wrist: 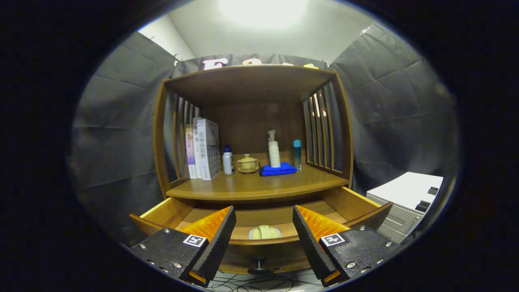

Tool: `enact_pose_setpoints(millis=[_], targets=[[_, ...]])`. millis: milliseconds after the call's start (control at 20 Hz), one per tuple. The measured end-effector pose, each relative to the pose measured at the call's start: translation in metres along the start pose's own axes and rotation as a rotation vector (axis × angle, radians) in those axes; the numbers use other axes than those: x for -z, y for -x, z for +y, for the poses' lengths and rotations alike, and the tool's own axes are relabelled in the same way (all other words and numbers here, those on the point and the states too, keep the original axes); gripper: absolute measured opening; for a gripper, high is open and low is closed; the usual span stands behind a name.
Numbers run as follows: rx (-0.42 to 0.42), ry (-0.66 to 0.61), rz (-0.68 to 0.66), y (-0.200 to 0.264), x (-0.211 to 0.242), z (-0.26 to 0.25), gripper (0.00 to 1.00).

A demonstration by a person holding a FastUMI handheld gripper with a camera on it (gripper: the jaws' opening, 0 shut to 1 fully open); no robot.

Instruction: Pull open the drawer, take out the items inside it, and place them on the countertop above the cabinet.

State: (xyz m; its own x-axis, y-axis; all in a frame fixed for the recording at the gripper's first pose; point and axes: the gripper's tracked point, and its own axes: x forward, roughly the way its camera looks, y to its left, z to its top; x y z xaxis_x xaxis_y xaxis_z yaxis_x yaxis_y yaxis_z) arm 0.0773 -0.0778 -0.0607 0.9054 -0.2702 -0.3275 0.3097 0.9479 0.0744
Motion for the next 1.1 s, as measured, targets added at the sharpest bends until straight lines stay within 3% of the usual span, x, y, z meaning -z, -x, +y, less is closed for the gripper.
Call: enact_pose_setpoints(millis=[450,800,1000,1100], targets=[[0.087,0.108,0.425,-0.077,0.069,-0.013,0.88],[0.060,0.107,0.644,-0.096,0.112,-0.010,0.87],[0.049,0.140,0.707,-0.097,0.126,-0.012,0.63],[0.038,0.097,0.717,-0.098,0.128,-0.004,0.49]])
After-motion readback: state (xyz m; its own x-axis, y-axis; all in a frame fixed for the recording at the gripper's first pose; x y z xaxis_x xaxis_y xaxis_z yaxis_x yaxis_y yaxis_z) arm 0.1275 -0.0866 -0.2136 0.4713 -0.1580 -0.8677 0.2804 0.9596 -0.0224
